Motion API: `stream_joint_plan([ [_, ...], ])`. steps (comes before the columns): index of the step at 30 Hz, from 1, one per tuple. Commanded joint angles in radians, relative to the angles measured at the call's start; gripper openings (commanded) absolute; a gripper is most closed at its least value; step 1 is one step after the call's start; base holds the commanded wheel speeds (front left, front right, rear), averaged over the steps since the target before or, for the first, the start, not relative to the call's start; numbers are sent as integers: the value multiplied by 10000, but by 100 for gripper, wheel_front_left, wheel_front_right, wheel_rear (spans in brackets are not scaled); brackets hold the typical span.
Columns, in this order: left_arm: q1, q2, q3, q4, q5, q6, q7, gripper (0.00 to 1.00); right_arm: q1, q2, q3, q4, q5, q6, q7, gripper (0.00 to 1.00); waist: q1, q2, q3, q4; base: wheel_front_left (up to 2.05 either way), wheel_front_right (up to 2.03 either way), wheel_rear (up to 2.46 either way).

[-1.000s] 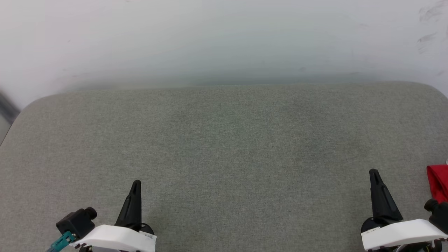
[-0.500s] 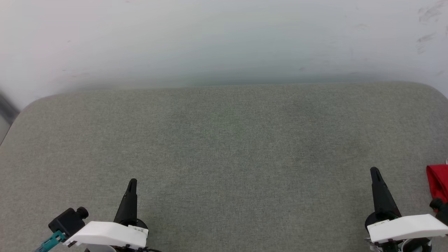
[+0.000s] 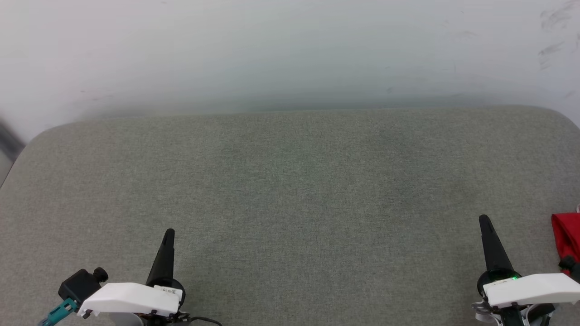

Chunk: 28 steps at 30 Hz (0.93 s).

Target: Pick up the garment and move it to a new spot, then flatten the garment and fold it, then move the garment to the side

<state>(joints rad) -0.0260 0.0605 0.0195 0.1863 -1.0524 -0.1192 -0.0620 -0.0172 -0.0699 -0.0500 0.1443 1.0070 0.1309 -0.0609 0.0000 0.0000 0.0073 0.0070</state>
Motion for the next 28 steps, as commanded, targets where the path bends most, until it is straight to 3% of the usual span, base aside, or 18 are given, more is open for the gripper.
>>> stream_joint_plan([
  [1,-258,58,77,-47,-288,-44,85,0,-262,-83,-26,-24,315,0,58,0,0,0,-1,-1,0,0,0],
  [28,-542,52,409,245,-2812,-87,801,0,-581,-52,-188,445,3085,-1,746,0,0,0,-17,-28,0,0,0],
])
